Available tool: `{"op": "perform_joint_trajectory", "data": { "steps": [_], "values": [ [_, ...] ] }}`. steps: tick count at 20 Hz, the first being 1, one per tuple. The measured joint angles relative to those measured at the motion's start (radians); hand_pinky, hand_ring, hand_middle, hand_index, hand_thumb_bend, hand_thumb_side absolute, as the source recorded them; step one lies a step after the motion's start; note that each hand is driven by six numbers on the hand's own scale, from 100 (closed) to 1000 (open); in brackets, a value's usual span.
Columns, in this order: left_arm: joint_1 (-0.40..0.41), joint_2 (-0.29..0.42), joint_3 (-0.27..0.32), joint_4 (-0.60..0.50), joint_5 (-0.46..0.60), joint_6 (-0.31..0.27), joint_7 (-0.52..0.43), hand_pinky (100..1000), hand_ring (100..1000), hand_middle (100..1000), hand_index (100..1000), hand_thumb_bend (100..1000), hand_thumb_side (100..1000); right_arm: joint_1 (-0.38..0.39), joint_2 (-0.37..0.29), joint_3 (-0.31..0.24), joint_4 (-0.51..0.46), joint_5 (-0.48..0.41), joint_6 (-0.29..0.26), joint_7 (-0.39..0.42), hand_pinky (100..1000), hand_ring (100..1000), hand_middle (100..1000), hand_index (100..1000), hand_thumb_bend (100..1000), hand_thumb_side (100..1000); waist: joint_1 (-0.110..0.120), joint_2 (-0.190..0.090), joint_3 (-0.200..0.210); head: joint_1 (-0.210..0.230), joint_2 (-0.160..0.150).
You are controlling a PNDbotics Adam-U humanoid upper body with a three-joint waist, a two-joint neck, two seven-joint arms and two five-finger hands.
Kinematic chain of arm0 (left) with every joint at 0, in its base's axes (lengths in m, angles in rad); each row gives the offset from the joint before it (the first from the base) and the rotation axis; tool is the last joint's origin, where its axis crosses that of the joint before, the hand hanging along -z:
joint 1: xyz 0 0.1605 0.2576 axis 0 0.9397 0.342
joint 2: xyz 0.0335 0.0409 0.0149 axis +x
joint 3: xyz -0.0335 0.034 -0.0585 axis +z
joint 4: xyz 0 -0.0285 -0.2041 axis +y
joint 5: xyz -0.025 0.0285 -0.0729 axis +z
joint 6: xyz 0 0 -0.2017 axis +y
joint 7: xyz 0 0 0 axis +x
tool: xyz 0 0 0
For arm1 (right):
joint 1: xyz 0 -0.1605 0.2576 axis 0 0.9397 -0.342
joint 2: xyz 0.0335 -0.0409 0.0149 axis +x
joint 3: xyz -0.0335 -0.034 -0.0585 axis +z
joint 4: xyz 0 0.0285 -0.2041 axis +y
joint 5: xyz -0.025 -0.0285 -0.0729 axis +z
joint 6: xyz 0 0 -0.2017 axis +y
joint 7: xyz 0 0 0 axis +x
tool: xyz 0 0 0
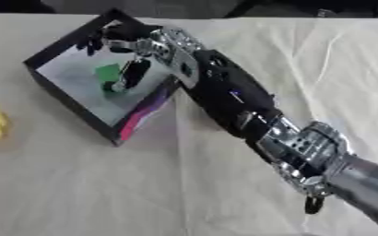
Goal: Pick up objects on the table and place them in the box.
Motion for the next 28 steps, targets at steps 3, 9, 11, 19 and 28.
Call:
{"op": "perform_joint_trajectory", "data": {
  "steps": [3, 9, 11, 19, 28],
  "values": [
    [0.004, 0.001, 0.002, 0.0, -0.002, 0.0, 0.0, 838, 774, 758, 846, 100, 777, -0.035, -0.054, 0.0, -0.087, -0.121, 0.043, -0.005, 993, 859, 779, 981, 100, 100, -0.002, -0.001, -0.013, 0.013, 0.0],
    [0.02, 0.018, 0.013, 0.0, -0.008, -0.003, 0.007, 838, 775, 758, 845, 100, 776, -0.064, -0.252, 0.041, -0.327, -0.392, 0.132, 0.03, 970, 879, 801, 953, 100, 100, -0.018, -0.002, -0.054, 0.054, 0.0],
    [0.026, 0.022, 0.016, 0.0, -0.01, -0.004, 0.01, 838, 777, 758, 845, 100, 776, -0.052, -0.331, 0.067, -0.4, -0.453, 0.152, 0.05, 960, 877, 800, 944, 100, 100, -0.024, -0.008, -0.065, 0.066, 0.0],
    [0.028, 0.035, 0.019, 0.0, -0.015, -0.003, 0.013, 838, 780, 759, 845, 100, 777, 0.091, -0.587, 0.125, -0.679, -0.578, 0.189, 0.083, 952, 890, 830, 954, 100, 134, -0.031, -0.011, -0.073, 0.087, 0.0],
    [0.023, 0.035, 0.019, 0.0, -0.016, -0.002, 0.012, 838, 782, 764, 845, 100, 778, 0.353, -0.804, 0.105, -0.902, -0.589, 0.169, 0.082, 944, 875, 798, 913, 100, 170, -0.034, -0.01, -0.068, 0.091, 0.0]
  ]
}}
